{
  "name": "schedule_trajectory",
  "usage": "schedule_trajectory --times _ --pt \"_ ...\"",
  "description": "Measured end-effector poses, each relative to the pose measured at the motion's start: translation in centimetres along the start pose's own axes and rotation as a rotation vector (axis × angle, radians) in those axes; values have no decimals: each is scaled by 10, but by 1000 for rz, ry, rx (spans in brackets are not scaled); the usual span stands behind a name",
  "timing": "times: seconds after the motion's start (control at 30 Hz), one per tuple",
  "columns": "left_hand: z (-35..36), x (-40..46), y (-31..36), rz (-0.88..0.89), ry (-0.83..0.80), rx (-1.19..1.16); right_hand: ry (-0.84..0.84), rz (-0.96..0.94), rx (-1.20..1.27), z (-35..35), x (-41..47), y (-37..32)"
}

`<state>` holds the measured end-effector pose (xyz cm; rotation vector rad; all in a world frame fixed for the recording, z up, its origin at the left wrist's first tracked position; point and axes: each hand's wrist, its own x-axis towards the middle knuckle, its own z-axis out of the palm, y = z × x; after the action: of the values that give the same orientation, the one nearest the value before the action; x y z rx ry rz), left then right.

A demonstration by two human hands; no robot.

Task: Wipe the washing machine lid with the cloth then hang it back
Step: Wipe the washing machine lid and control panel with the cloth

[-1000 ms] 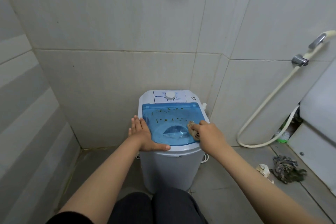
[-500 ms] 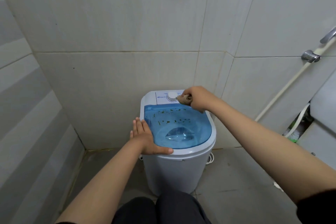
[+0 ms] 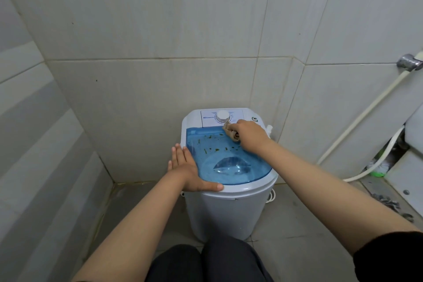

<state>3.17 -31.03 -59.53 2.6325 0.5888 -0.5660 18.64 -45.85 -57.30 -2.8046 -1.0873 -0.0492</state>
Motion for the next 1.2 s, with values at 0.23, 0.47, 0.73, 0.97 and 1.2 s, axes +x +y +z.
schedule_trajectory --times 0.23,0.47,0.73,0.97,1.2 --pt "-1 -4 1 -2 4 -10 -9 -58 -5 4 -43 -3" --pt "-1 -6 1 -2 21 -29 -115 -79 -21 -2 -71 -3" --pt "-1 -5 1 4 10 -20 -393 -59 55 -38 -66 5" --pt "-1 -1 0 4 6 -11 -118 -41 295 -59 -11 -18" --pt "-1 -2 2 -9 -3 -12 -111 -124 1 -13 26 -40"
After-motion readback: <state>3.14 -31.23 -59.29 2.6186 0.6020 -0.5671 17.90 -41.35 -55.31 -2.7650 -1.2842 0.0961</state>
